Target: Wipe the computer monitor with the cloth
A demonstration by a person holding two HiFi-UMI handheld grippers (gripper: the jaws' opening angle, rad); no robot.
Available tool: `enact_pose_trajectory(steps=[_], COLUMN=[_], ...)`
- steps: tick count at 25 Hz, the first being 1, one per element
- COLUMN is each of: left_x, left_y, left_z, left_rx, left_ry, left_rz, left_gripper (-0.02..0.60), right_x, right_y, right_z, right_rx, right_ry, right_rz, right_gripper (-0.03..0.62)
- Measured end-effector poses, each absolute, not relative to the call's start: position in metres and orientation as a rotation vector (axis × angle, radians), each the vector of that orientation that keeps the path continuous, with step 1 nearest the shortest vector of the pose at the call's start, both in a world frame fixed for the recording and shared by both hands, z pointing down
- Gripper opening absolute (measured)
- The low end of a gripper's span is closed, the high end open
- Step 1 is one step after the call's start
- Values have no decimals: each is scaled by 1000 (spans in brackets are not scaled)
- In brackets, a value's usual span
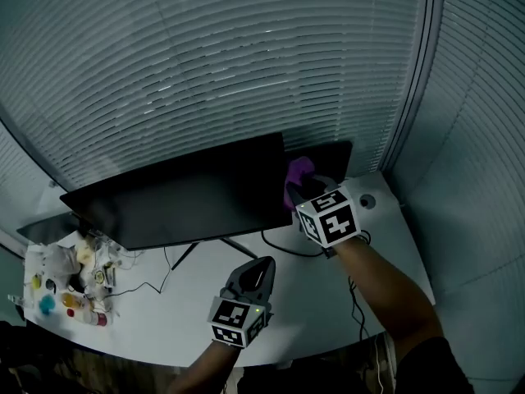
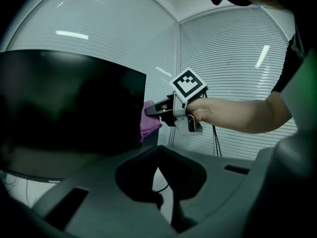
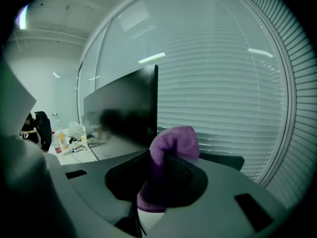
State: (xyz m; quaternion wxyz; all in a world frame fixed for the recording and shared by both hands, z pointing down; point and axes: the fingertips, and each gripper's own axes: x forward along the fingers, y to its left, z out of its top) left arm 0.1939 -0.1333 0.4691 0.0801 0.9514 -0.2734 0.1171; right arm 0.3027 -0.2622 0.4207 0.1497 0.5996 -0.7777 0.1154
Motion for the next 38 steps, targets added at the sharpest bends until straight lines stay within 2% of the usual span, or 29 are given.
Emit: enact_pose_trajectory(steps=[24, 38], left_x=[175, 156], left_y=[-129, -125], left_z=[582, 594], left_rx=[2621, 2578], left_ry=[-843, -879], left_rz=[544, 570], left_gripper=[5, 5], right_x=[297, 279], right_y=[-247, -236], right_z=[626, 667], right_rx=[1630, 1598], right_ry=[-2111, -2103], right_rz=[744, 905], right_gripper=[95, 95])
